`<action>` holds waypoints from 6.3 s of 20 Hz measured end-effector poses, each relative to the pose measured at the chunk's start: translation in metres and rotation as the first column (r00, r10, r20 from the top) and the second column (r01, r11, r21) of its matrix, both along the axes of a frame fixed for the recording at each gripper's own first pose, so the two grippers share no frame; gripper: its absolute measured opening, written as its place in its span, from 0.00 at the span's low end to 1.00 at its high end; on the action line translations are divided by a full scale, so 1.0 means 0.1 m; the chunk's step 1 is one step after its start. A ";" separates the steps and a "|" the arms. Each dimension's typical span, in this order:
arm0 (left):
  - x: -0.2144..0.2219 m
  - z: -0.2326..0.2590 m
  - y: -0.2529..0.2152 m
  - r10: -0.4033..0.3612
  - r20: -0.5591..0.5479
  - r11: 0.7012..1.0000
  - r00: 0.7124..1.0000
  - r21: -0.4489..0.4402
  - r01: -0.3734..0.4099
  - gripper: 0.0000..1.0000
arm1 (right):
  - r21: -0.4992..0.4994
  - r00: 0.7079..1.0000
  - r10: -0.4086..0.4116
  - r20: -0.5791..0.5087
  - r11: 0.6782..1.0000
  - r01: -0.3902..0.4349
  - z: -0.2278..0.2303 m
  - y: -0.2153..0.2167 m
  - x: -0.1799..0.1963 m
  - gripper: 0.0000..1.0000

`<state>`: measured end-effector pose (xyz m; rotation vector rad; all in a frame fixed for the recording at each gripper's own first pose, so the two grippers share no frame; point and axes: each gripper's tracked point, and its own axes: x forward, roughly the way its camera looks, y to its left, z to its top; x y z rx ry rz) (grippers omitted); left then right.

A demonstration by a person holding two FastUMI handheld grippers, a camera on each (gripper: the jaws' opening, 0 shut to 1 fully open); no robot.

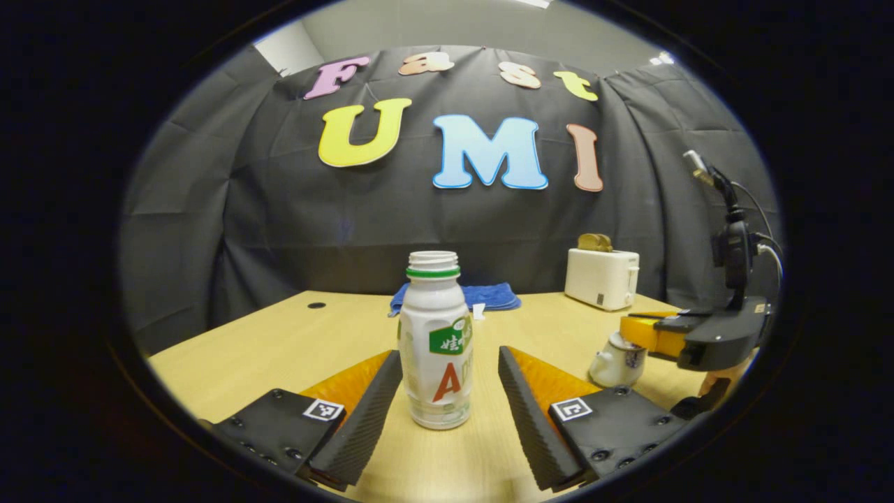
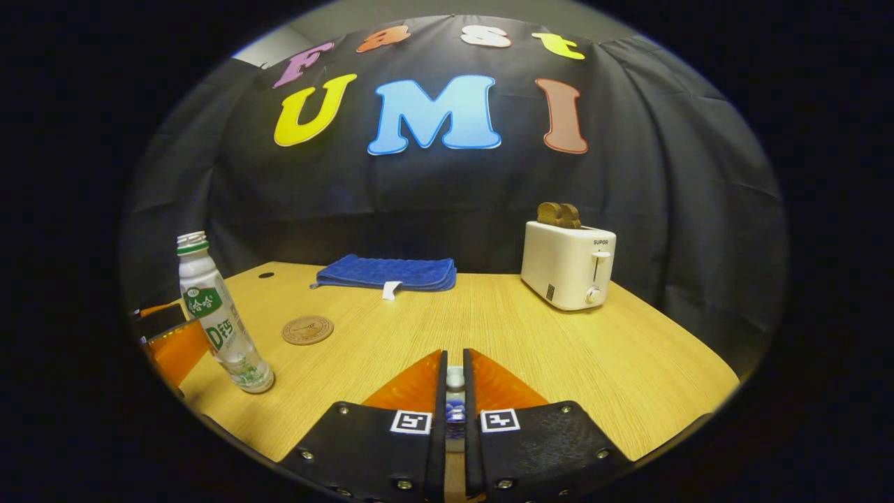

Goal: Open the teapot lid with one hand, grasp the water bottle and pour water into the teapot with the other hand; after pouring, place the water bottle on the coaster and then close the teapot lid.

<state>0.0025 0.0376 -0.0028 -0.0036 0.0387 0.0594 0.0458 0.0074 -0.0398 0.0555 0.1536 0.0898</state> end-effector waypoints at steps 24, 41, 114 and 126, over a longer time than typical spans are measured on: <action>0.53 -0.37 0.17 0.054 -0.116 0.997 0.992 0.052 -0.049 0.92 | 0.059 0.989 -0.035 0.144 0.998 0.027 0.44 -0.70 -0.66 0.11; 0.71 -0.25 0.04 0.088 -0.140 0.898 0.986 0.439 -0.018 0.79 | 0.088 0.987 -0.057 0.149 0.995 0.044 0.40 -0.94 -0.76 0.11; 1.18 0.42 -1.23 -0.090 0.038 -0.413 0.995 0.908 -0.072 0.77 | 0.103 0.986 -0.054 0.158 0.994 0.038 -0.03 -1.61 -1.05 0.11; 1.22 0.48 -1.28 -0.118 0.030 -0.505 0.993 0.859 -0.086 0.82 | 0.105 0.985 -0.047 0.164 0.994 0.030 -0.04 -1.62 -1.05 0.11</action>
